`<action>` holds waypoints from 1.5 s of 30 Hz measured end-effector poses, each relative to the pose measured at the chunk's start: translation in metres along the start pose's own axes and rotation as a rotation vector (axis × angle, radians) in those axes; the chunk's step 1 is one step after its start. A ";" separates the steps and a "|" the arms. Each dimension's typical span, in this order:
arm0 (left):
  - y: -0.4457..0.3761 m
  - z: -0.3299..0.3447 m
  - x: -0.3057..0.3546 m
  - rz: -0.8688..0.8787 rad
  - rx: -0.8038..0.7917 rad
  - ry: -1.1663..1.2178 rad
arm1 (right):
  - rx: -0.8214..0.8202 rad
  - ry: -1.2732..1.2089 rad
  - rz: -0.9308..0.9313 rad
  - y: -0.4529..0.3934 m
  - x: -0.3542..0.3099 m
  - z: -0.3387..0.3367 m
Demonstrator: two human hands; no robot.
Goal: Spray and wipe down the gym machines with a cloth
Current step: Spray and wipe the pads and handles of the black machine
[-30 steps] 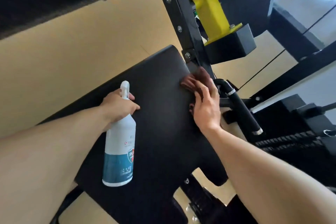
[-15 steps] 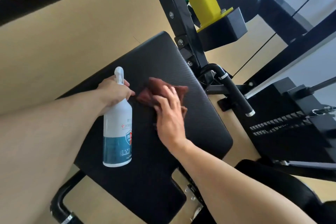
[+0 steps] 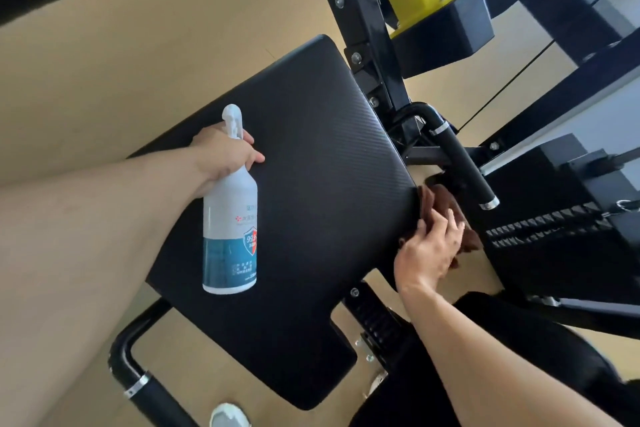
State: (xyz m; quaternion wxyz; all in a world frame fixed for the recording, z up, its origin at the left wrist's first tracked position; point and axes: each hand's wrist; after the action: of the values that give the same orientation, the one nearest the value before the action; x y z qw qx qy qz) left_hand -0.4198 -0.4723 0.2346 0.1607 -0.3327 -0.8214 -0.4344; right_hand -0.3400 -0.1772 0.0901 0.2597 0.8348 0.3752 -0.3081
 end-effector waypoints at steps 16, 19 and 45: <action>0.057 -0.006 -0.057 0.150 -0.003 0.392 | -0.359 0.285 -0.815 0.006 -0.054 0.038; 0.105 -0.007 -0.116 0.113 0.083 0.489 | -0.342 0.181 -0.951 0.063 -0.039 0.045; 0.335 -0.024 -0.231 -0.103 0.143 0.442 | -0.597 -0.299 0.873 0.314 0.050 -0.063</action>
State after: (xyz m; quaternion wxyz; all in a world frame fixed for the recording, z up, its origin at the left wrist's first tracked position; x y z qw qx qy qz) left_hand -0.0223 -0.4517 0.3242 0.3375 -0.1747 -0.8109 -0.4450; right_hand -0.0464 -0.2953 0.1610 0.6394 0.7501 0.0244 -0.1670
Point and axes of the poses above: each hand's wrist, its own y-axis away from the middle knuckle, its own z-axis out of the palm, x = y × z
